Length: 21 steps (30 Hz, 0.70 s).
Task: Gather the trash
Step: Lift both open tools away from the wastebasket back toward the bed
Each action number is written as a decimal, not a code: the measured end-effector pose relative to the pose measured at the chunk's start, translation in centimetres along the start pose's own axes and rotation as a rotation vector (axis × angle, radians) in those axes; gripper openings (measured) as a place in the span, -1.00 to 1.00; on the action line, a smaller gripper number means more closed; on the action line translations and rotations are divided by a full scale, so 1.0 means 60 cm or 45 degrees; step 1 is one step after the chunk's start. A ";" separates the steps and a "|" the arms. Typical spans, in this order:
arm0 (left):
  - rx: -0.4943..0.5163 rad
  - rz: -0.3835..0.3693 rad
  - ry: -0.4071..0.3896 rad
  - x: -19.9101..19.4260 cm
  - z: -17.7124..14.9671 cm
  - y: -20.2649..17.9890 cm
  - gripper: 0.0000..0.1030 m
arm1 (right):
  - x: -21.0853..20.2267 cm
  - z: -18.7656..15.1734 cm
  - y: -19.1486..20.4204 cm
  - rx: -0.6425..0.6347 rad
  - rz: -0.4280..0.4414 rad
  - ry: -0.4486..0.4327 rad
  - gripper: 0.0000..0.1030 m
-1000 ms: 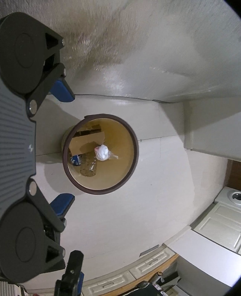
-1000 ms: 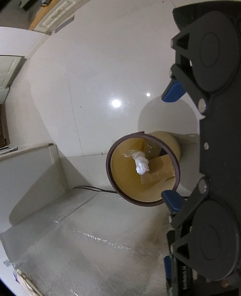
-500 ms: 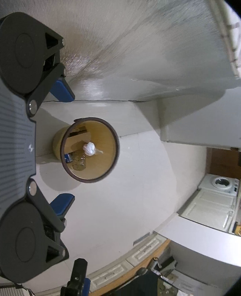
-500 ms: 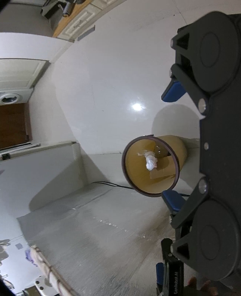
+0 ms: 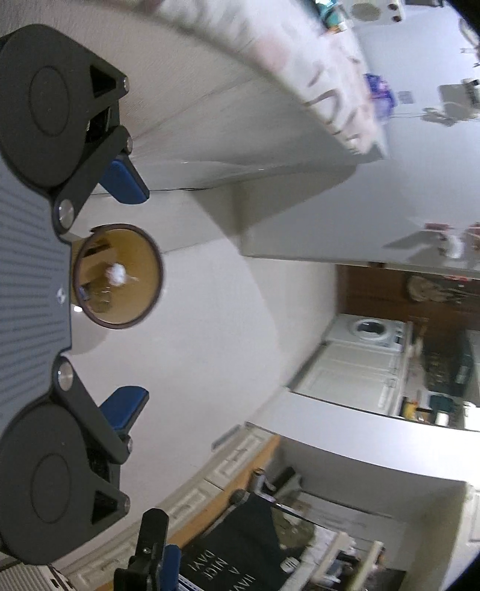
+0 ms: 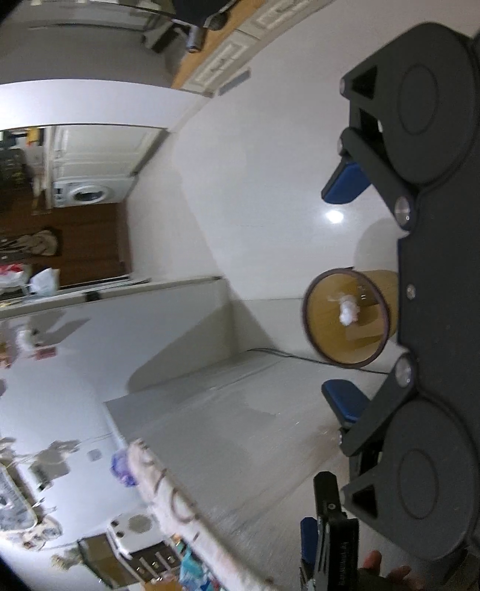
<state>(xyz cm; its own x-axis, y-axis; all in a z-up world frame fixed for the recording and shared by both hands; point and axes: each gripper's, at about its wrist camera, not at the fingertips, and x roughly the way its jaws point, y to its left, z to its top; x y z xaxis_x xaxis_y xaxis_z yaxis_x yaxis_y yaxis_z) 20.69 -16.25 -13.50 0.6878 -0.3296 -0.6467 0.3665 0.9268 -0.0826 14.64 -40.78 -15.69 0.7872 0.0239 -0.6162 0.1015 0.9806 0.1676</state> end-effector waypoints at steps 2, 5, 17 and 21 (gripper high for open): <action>-0.004 0.003 -0.045 -0.028 0.005 -0.002 1.00 | -0.032 0.006 0.008 -0.020 0.003 -0.052 0.98; 0.007 -0.011 -0.110 -0.072 0.011 -0.006 1.00 | -0.079 0.017 0.021 -0.040 0.019 -0.128 0.98; 0.048 0.054 -0.378 -0.249 0.034 0.017 1.00 | -0.189 0.069 0.111 -0.185 0.123 -0.391 0.99; 0.029 0.126 -0.426 -0.289 0.036 0.063 1.00 | -0.188 0.084 0.160 -0.219 0.196 -0.426 0.99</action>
<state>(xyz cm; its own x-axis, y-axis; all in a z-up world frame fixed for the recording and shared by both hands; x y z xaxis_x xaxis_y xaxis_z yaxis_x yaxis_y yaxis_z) 11.46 -7.43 -0.95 0.8867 -0.2828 -0.3659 0.2990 0.9542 -0.0129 9.83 -32.64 -3.25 0.9426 0.1365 -0.3048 -0.1143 0.9894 0.0897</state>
